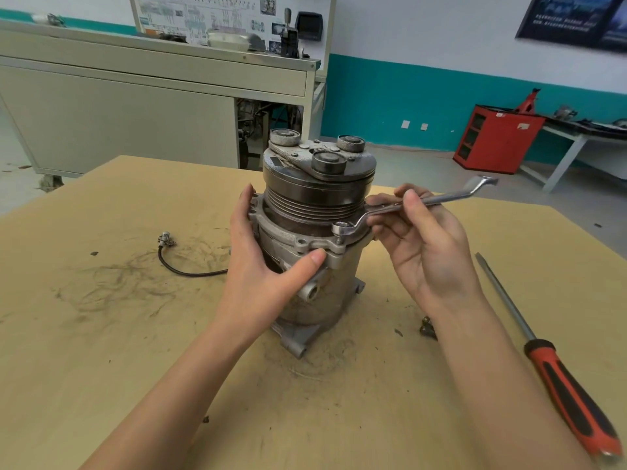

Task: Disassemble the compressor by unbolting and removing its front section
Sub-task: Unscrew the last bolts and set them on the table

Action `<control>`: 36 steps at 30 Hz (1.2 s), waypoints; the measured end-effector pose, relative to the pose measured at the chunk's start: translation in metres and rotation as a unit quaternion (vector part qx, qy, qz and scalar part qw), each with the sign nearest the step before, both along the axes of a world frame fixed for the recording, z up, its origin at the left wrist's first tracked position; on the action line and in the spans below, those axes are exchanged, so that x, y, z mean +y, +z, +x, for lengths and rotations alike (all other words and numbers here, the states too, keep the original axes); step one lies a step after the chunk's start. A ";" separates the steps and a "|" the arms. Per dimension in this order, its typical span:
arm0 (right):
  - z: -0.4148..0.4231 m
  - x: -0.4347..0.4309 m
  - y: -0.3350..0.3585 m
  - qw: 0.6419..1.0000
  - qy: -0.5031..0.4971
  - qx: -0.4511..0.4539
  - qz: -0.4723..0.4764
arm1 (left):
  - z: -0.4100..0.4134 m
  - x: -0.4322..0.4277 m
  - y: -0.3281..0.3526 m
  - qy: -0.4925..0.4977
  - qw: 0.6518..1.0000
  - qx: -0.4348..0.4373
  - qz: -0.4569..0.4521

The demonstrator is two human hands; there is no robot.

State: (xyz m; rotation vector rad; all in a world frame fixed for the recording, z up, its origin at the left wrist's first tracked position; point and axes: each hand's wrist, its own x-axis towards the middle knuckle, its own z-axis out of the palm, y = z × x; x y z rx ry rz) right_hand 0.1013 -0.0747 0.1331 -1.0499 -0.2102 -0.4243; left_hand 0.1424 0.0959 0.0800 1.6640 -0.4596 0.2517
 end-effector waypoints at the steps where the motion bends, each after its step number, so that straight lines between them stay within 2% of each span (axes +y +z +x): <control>1: -0.001 0.000 0.001 1.000 -0.013 -0.010 0.002 | 0.000 0.000 0.000 0.000 1.000 0.000 -0.001; 3: -0.008 -0.001 0.002 0.996 -0.066 -0.049 -0.021 | 0.000 0.001 0.000 0.000 1.000 0.001 -0.001; 5: -0.018 0.000 0.003 0.980 -0.147 -0.095 -0.093 | 0.001 0.001 0.000 -0.004 1.000 0.005 0.001; 9: -0.033 0.012 0.002 0.896 -0.291 -0.214 -0.258 | 0.001 0.001 -0.001 -0.003 1.000 0.005 0.000; 12: -0.033 0.019 -0.004 0.850 -0.307 -0.278 -0.325 | 0.001 0.000 -0.001 -0.001 1.000 0.002 -0.002; 18: -0.033 0.023 -0.017 0.802 -0.326 -0.281 -0.414 | 0.000 0.000 0.000 0.001 1.000 0.001 -0.004; 23: -0.031 0.031 -0.024 0.776 -0.352 -0.304 -0.426 | 0.000 0.000 0.001 0.001 1.000 0.002 -0.005; 25: -0.031 0.034 -0.028 0.802 -0.334 -0.294 -0.397 | 0.000 0.000 0.001 0.000 1.000 0.004 -0.005; 27: -0.029 0.033 -0.028 0.867 -0.279 -0.269 -0.313 | 0.000 0.000 0.001 0.000 1.000 0.005 -0.004; 29: -0.022 0.025 -0.024 0.938 -0.210 -0.199 -0.193 | 0.001 0.000 0.000 0.002 1.000 0.004 -0.001; 31: -0.011 0.015 -0.015 0.987 -0.105 -0.098 -0.071 | 0.001 0.000 0.000 0.003 1.000 0.001 0.003; 34: 0.000 0.005 -0.004 0.999 0.002 0.006 0.044 | 0.000 0.000 0.000 0.001 1.000 0.000 0.004; 36: 0.001 0.003 -0.001 0.998 0.001 0.014 0.060 | 0.000 0.000 0.001 0.000 1.000 0.000 0.005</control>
